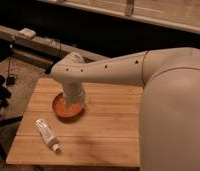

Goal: Place the bottle in the ceramic bowl

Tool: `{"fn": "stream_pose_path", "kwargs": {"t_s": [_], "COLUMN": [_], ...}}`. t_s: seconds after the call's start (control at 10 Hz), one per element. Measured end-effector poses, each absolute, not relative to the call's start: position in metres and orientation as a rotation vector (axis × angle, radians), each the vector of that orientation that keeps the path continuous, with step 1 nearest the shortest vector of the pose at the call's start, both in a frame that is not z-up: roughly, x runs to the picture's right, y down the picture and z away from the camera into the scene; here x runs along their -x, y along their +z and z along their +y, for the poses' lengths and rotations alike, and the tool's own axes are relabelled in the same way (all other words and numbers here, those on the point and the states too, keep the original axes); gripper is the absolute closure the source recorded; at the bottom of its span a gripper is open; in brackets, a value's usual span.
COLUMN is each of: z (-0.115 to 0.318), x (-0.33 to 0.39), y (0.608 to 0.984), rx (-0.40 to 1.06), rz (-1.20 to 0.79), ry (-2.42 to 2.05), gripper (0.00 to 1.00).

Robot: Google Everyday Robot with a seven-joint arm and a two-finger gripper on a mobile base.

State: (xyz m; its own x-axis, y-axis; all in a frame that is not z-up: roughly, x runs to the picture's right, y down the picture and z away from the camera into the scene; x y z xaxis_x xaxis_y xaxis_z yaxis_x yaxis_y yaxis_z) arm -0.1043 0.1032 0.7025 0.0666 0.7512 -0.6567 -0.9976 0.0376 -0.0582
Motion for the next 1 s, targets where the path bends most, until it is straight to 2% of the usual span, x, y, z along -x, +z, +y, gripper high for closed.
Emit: {"fn": "stream_pose_path", "kwargs": {"t_s": [0.5,1.0], "z": [0.121,0.198], "x": [0.129,0.194], "y": [0.701,0.702], "rx": [0.613,0.716], "rz": [0.529,0.563], "ry": [1.310,1.068], "gripper": [0.35,0.35]}}
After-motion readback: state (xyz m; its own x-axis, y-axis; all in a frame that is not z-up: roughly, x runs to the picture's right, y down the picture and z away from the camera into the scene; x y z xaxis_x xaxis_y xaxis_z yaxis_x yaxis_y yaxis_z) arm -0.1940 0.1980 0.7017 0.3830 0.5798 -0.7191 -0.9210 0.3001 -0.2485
